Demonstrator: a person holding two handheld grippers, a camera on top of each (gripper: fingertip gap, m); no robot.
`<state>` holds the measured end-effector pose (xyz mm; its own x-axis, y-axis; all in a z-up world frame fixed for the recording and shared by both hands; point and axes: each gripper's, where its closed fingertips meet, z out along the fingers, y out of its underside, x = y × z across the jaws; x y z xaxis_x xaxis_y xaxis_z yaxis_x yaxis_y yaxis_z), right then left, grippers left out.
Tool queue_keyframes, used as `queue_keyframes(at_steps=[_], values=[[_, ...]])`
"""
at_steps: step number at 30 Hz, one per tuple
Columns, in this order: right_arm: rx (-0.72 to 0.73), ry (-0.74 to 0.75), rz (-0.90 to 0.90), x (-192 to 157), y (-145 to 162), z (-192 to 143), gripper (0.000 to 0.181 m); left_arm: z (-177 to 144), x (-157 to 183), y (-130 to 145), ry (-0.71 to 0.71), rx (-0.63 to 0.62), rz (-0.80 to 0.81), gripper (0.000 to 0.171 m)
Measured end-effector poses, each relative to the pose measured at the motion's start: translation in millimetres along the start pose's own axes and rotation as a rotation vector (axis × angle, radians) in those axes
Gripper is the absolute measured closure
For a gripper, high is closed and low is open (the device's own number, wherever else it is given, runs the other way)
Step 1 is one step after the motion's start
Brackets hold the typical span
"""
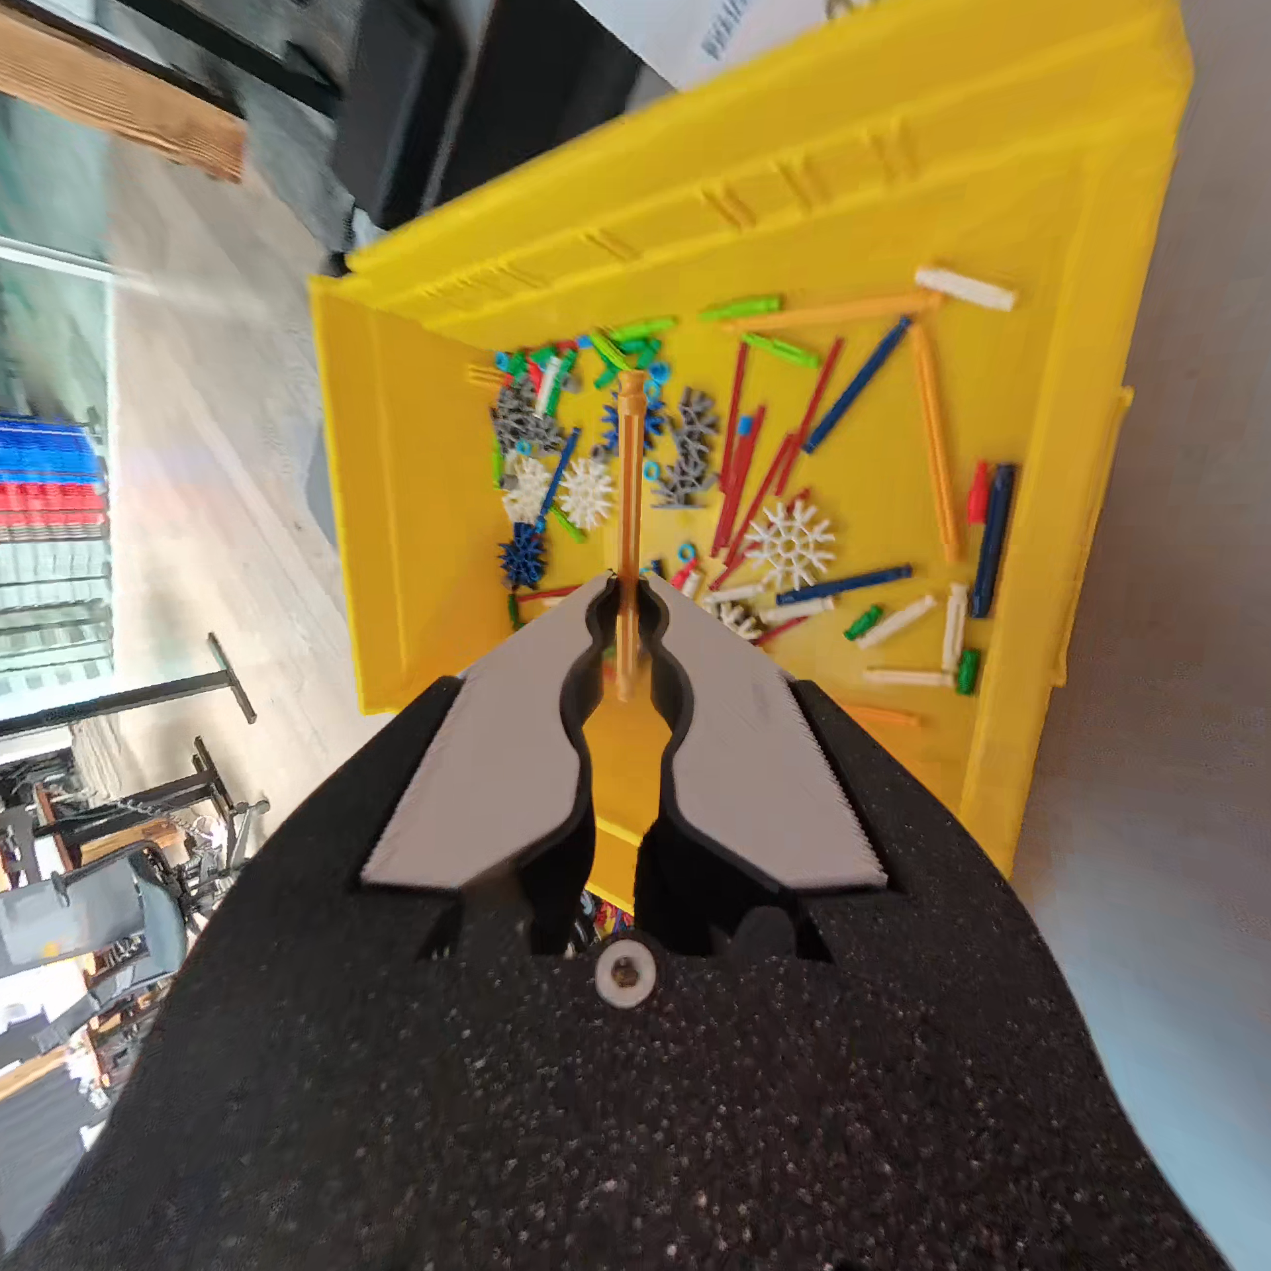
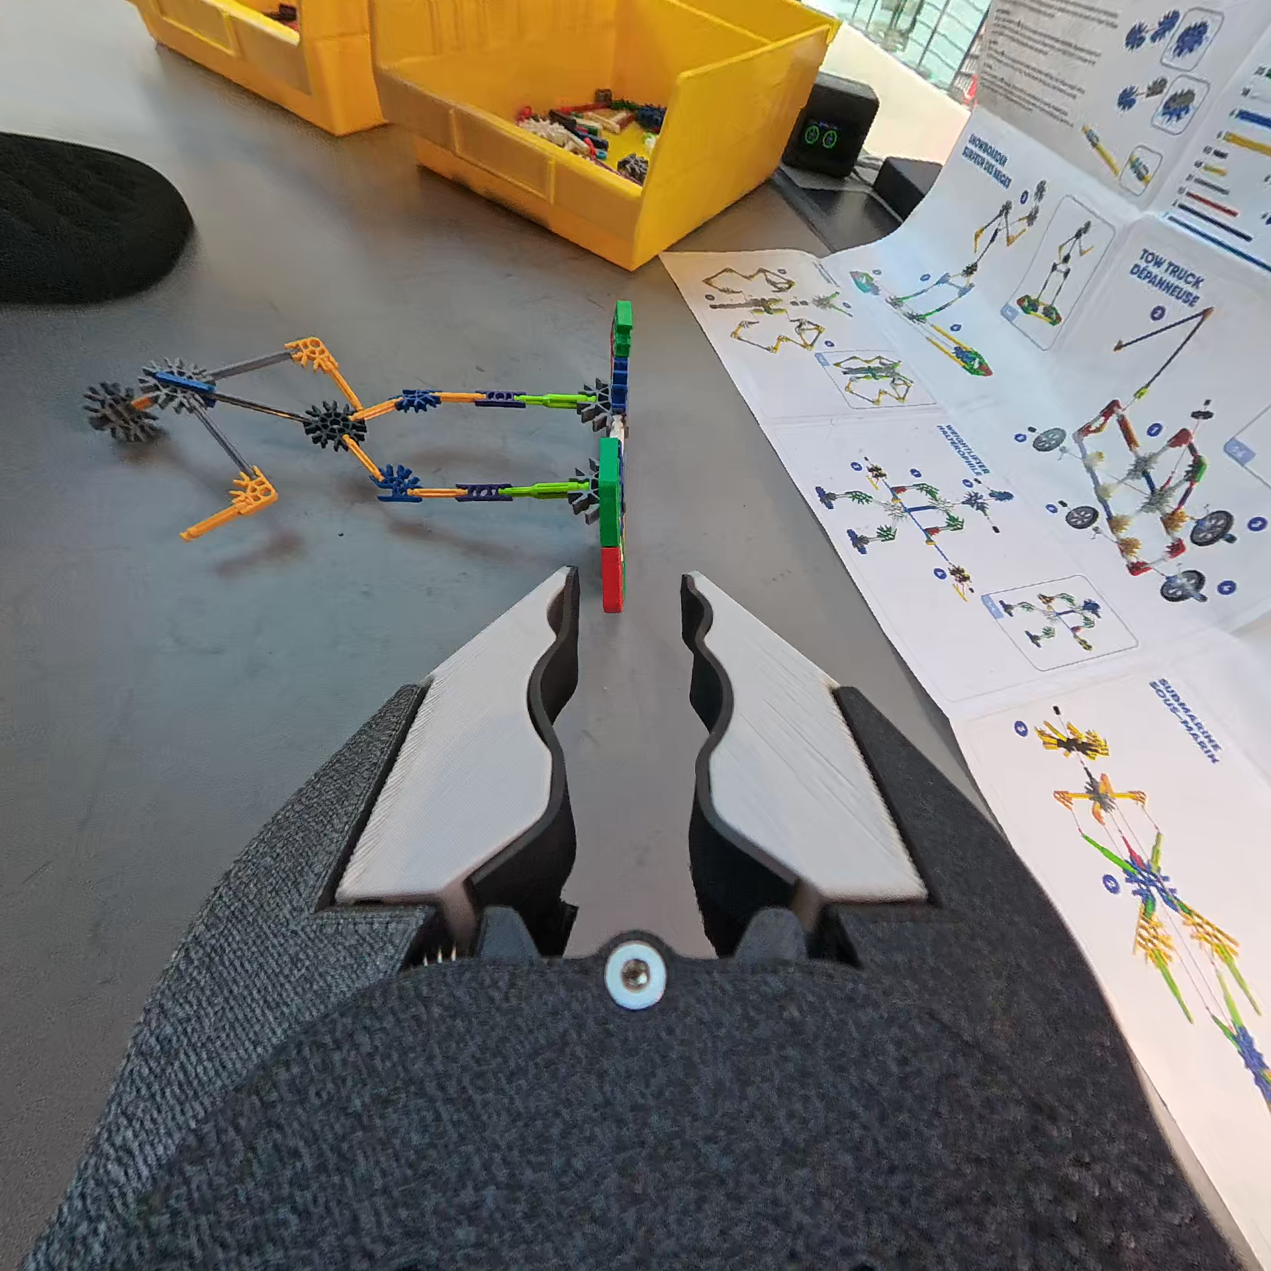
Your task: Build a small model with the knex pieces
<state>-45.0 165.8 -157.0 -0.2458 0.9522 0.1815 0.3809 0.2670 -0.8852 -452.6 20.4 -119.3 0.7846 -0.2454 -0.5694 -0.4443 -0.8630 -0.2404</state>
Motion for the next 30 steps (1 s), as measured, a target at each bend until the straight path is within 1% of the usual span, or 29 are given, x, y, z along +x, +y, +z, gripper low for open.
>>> queue_keyframes(at_steps=[2,4,5,6,7,8,10,13,15,17,20,23,24,26,27,28,29,30], values=[[0.018,0.017,0.003,3,-4,-1,0.154,8,23,10,0.125,-0.068,0.081,0.168],[0.026,0.026,0.006,5,-4,-1,0.154,11,32,19,0.166,-0.14,0.136,0.167],[0.027,0.03,0.007,6,-4,0,0.154,11,32,20,0.16,-0.156,0.147,0.159],[0.025,0.032,0.01,6,-3,0,0.154,10,31,15,0.15,-0.141,0.143,0.149],[0.021,0.031,0.014,6,-1,1,0.154,7,32,4,0.15,-0.095,0.126,0.143],[0.018,0.035,0.018,6,0,2,0.154,2,36,-12,0.157,-0.019,0.105,0.139],[0.007,0.032,0.018,4,1,4,0.154,-15,50,-53,0.176,0.181,0.069,0.137],[-0.014,0.042,-0.004,2,4,7,0.154,-46,96,-112,0.277,0.459,0.035,0.136],[-0.028,0.048,-0.022,0,5,9,0.154,-55,135,-137,0.348,0.559,0.039,0.135],[-0.041,0.06,-0.046,0,7,11,0.154,-49,167,-152,0.373,0.592,0.057,0.135],[-0.072,0.093,-0.103,-1,11,15,0.153,-24,203,-164,0.415,0.577,0.075,0.13],[-0.114,0.111,-0.17,-4,15,23,0.148,-2,217,-173,0.473,0.579,0.057,0.129],[-0.123,0.125,-0.186,-3,15,26,0.149,1,219,-178,0.503,0.609,0.025,0.131],[-0.138,0.147,-0.197,2,15,34,0.149,-5,224,-192,0.617,0.697,-0.079,0.142],[-0.144,0.136,-0.197,3,14,39,0.152,-8,226,-195,0.663,0.717,-0.108,0.152],[-0.153,0.113,-0.189,1,14,43,0.167,-11,230,-197,0.711,0.717,-0.119,0.157],[-0.156,0.1,-0.176,2,14,46,0.173,-13,233,-197,0.752,0.706,-0.136,0.16],[-0.156,0.066,-0.143,0,14,46,0.175,-14,234,-197,0.783,0.691,-0.164,0.16]])
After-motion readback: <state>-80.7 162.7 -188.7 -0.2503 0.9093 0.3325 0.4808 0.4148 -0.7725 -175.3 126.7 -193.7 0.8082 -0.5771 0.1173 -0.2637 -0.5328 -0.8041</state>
